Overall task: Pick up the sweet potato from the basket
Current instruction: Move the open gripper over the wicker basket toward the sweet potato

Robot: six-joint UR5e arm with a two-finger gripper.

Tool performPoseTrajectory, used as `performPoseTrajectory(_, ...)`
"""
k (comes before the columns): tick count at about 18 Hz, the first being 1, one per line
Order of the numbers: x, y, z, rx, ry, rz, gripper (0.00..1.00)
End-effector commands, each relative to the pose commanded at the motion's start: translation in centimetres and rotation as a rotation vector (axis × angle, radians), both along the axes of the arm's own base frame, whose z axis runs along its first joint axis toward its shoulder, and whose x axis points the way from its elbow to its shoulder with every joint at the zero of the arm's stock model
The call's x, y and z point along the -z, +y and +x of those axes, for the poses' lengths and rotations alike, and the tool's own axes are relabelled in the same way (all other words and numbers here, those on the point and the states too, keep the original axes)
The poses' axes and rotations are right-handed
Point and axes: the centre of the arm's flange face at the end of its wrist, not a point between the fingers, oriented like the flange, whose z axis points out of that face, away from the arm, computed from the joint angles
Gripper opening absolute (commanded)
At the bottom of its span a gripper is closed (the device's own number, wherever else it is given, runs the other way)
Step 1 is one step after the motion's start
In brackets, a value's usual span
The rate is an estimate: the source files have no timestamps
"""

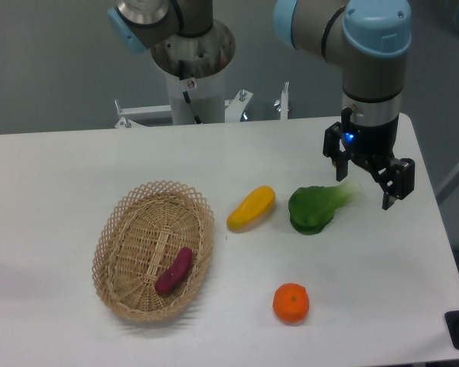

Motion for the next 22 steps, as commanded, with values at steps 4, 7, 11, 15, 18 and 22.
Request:
performPoseTrajectory(4, -0.8, -0.2, 0.4, -0.001, 0.013, 0.002, 1.00)
performPoseTrajectory(7, 0.4, 0.3, 1.3, -0.001, -0.013, -0.002, 1.00)
performPoseTrajectory(11, 1.3, 1.8, 3.8, -0.081, -0.077, 0.053, 1.00)
performPoseTrajectory(15, 2.1, 5.4, 7.7, -0.223, -0.139, 0.093, 1.00)
performPoseTrajectory(18, 3.6, 8.8, 11.0, -0.317, -0.189, 0.113, 1.00)
performPoseTrajectory(22, 7.0, 12.5, 16.0, -0.303, -0.222, 0.096, 1.00)
